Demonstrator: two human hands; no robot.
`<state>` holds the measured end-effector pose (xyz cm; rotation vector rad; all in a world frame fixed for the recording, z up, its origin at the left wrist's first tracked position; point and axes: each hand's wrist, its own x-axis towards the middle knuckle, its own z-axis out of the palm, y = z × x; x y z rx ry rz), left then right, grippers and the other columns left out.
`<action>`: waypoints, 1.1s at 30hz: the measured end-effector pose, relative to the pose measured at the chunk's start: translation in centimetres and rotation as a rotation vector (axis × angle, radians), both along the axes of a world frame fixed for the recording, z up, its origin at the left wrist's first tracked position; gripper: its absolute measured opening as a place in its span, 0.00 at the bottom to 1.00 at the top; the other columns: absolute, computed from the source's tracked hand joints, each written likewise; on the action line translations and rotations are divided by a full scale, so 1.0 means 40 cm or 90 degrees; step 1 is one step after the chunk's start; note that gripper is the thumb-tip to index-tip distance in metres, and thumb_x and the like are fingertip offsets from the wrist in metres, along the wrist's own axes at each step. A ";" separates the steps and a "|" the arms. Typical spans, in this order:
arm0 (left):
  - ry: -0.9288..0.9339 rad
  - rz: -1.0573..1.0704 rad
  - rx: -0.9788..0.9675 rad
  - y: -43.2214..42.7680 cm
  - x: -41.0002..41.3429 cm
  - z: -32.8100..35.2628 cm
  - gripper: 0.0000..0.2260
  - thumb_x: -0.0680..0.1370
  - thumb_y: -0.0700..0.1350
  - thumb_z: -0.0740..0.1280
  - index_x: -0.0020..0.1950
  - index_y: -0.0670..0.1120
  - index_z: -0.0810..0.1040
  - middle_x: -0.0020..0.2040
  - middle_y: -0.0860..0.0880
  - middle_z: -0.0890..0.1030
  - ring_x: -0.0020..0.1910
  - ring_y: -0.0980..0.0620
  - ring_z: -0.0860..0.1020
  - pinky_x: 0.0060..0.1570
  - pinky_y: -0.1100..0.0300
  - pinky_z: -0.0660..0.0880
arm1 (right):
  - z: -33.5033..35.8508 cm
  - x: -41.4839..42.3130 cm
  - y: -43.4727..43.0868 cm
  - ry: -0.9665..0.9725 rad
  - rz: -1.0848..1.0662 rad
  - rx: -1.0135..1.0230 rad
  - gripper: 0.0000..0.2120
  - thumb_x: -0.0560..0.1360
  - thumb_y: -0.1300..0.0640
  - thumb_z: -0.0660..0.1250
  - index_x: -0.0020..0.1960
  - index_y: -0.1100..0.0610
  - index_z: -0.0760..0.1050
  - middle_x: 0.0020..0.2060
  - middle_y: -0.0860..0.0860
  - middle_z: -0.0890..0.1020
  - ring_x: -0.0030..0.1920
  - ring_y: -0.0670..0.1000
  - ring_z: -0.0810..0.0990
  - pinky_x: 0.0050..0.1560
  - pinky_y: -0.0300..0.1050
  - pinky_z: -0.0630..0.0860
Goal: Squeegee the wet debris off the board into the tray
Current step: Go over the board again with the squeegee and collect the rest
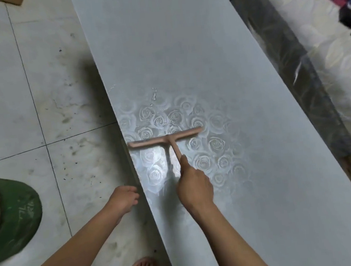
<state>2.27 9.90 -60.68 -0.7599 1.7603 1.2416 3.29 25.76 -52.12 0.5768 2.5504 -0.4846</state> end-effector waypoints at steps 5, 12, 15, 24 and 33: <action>0.020 0.020 -0.016 -0.004 -0.044 -0.010 0.14 0.79 0.33 0.59 0.63 0.38 0.75 0.55 0.40 0.78 0.51 0.44 0.78 0.44 0.60 0.70 | 0.063 -0.034 0.024 0.011 0.000 -0.018 0.24 0.78 0.62 0.53 0.72 0.47 0.62 0.47 0.54 0.80 0.47 0.57 0.78 0.40 0.45 0.68; 0.021 0.024 0.005 -0.012 -0.110 -0.048 0.12 0.76 0.32 0.60 0.37 0.45 0.75 0.39 0.43 0.77 0.42 0.48 0.75 0.37 0.61 0.66 | 0.048 0.079 0.007 -0.065 0.009 0.033 0.27 0.80 0.56 0.49 0.75 0.37 0.51 0.49 0.51 0.80 0.51 0.55 0.79 0.42 0.45 0.68; 0.017 0.017 0.027 -0.002 -0.127 -0.039 0.12 0.76 0.33 0.61 0.38 0.45 0.78 0.43 0.40 0.82 0.42 0.48 0.75 0.34 0.62 0.66 | 0.013 -0.027 -0.003 -0.024 0.040 0.042 0.28 0.80 0.60 0.50 0.76 0.43 0.51 0.49 0.54 0.80 0.49 0.56 0.79 0.42 0.45 0.70; 0.015 -0.006 -0.001 0.011 -0.133 -0.028 0.13 0.75 0.34 0.57 0.50 0.35 0.80 0.48 0.37 0.82 0.45 0.46 0.77 0.42 0.60 0.66 | 0.024 -0.186 -0.002 0.037 0.045 0.001 0.23 0.78 0.62 0.52 0.71 0.45 0.62 0.41 0.51 0.78 0.40 0.54 0.77 0.35 0.44 0.70; 0.056 -0.042 -0.019 0.022 -0.142 0.010 0.10 0.76 0.36 0.58 0.48 0.36 0.78 0.47 0.37 0.81 0.41 0.47 0.74 0.40 0.60 0.66 | -0.016 -0.158 -0.019 0.020 0.031 0.034 0.27 0.78 0.62 0.51 0.75 0.47 0.56 0.50 0.55 0.80 0.50 0.58 0.79 0.40 0.45 0.67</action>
